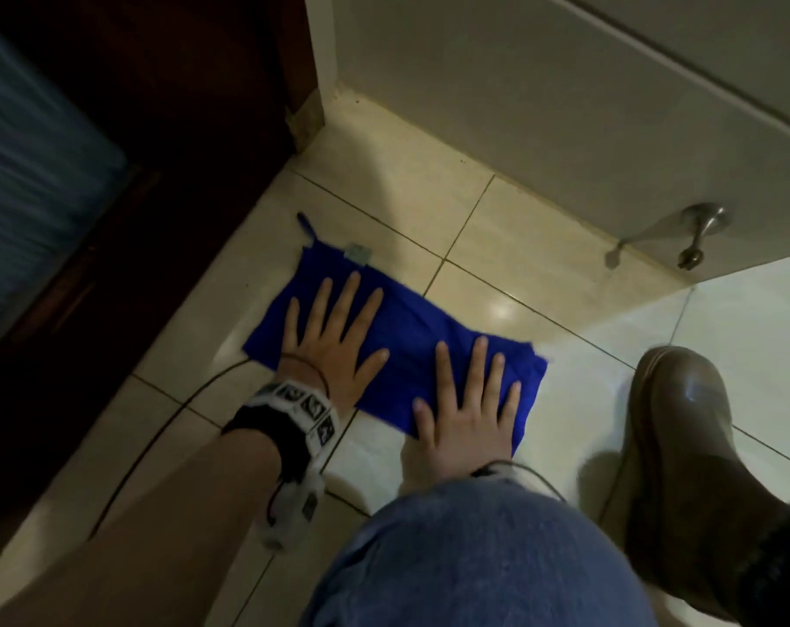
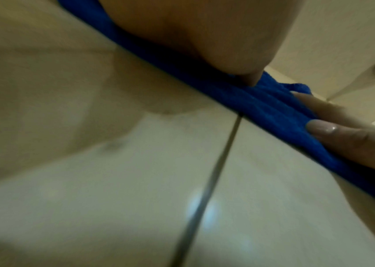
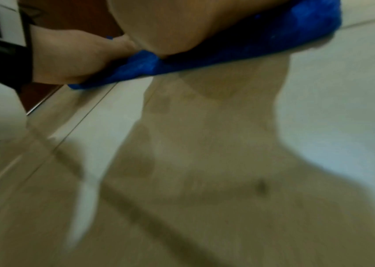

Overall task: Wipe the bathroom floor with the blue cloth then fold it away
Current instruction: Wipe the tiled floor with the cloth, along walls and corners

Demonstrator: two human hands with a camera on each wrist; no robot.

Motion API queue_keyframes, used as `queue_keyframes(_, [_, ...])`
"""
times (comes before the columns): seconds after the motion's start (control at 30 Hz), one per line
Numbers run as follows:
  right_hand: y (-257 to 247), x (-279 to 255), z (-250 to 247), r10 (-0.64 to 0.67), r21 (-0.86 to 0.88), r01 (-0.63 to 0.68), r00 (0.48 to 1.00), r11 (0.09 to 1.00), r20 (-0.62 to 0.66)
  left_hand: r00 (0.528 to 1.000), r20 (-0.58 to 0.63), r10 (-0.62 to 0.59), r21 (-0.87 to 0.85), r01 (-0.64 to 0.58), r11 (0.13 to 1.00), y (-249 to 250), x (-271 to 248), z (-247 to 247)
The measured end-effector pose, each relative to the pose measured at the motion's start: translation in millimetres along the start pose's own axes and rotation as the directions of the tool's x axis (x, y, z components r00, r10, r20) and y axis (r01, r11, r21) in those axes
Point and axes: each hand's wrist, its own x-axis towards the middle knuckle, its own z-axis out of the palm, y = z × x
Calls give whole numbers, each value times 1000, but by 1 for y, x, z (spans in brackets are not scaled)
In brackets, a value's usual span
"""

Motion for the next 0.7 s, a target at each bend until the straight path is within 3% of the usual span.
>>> queue_keyframes(0.1, [-3,-30,14,-32,-34,35,996,999,87,1000,13,22,-20,-21,1000,-16,-45,18])
queue_keyframes(0.27, [-4,-38,21,-65,-32,70,989,997,136,1000,7,12,-31,-12,999,-21,-52,21])
queue_keyframes(0.5, [-5,-38,22,-43,16,42,995,999,87,1000,21,-23,-9,23,1000,-16,-52,19])
queue_keyframes(0.7, [-2,-34,22,-137,-16,138,990,990,39,1000,6,-27,-10,27,1000,-15,-51,21])
